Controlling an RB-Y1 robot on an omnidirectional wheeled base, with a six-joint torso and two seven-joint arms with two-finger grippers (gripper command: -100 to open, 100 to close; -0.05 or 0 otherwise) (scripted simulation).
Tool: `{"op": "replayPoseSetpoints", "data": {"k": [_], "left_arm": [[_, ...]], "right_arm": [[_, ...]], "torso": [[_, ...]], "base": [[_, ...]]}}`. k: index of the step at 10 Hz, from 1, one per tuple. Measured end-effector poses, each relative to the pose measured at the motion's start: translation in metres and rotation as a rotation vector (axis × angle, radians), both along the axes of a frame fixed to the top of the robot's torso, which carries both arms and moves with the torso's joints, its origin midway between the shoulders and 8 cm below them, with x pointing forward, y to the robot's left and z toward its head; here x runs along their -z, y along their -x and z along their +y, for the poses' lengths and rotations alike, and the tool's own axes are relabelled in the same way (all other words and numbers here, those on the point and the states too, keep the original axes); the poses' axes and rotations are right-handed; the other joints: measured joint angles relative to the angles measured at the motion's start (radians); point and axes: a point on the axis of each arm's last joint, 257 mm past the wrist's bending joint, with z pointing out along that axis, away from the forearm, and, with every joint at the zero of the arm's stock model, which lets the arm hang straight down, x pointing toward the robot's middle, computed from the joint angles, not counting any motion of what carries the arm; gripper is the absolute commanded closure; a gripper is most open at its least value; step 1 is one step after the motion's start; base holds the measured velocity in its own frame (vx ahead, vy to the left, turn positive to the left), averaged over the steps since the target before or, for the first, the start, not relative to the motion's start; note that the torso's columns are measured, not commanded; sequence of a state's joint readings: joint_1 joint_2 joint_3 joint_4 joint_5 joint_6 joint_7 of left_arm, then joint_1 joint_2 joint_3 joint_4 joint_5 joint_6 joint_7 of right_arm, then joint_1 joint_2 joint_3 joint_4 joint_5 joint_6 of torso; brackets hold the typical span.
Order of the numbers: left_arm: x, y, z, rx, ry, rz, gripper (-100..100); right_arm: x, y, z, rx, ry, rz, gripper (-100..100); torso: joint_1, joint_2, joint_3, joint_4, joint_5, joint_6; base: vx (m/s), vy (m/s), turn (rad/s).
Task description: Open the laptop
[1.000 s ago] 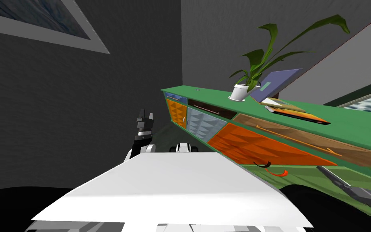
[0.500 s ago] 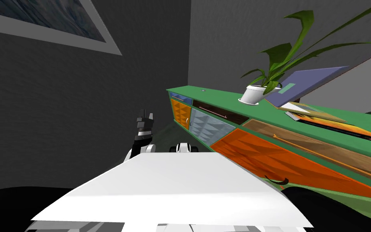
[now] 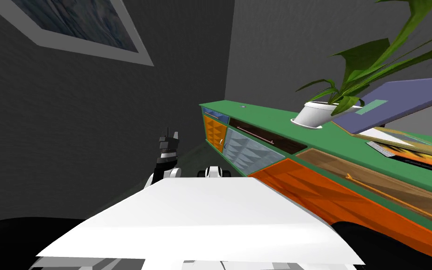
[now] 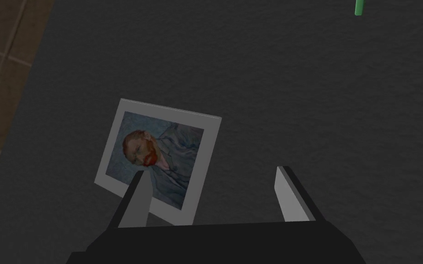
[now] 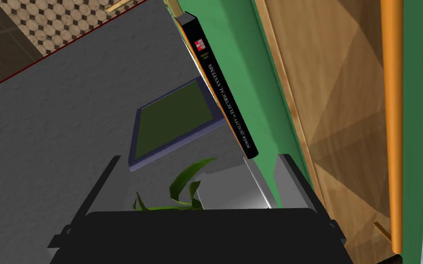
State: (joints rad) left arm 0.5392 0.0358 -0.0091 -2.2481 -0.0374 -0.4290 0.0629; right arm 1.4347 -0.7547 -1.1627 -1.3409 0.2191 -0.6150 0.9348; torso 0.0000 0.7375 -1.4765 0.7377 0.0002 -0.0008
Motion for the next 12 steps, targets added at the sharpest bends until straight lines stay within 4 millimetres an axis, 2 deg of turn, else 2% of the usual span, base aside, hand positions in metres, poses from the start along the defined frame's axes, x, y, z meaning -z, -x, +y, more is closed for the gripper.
{"op": "replayPoseSetpoints", "data": {"k": [4, 5, 7, 8, 10, 12], "left_arm": [[0.0, 0.0, 0.0, 0.0, 0.0, 0.0, 0], [0.0, 0.0, 0.0, 0.0, 0.0, 0.0, 0], [0.0, 0.0, 0.0, 0.0, 0.0, 0.0, 0], [0.0, 0.0, 0.0, 0.0, 0.0, 0.0, 0], [0.0, 0.0, 0.0, 0.0, 0.0, 0.0, 0], [0.0, 0.0, 0.0, 0.0, 0.0, 0.0, 0]], "right_arm": [[-0.047, 0.014, -0.036, 0.051, 0.143, 0.136, -100], [-0.057, 0.014, -0.038, 0.056, 0.168, 0.161, -100], [-0.091, 0.018, -0.052, 0.084, 0.257, 0.246, -100], [-0.1, 0.015, -0.058, 0.088, 0.286, 0.273, -100], [-0.133, 0.004, -0.071, 0.105, 0.364, 0.348, -100], [-0.161, -0.009, -0.081, 0.118, 0.445, 0.426, -100]], "torso": [[0.0, 0.0, 0.0, 0.0, 0.0, 0.0], [0.001, 0.001, 0.001, 0.0, 0.0, 0.002], [-0.002, -0.001, 0.0, 0.0, -0.001, 0.0], [0.0, 0.0, 0.001, 0.0, -0.001, 0.001], [0.0, 0.0, 0.0, 0.0, 0.0, 0.0], [-0.001, -0.001, 0.0, 0.0, 0.0, 0.002]], "base": [[0.046, -0.041, 0.162], [0.045, -0.057, 0.181], [0.052, -0.077, 0.191], [0.048, -0.062, 0.185], [0.049, -0.094, 0.283], [0.057, -0.094, 0.109]]}}
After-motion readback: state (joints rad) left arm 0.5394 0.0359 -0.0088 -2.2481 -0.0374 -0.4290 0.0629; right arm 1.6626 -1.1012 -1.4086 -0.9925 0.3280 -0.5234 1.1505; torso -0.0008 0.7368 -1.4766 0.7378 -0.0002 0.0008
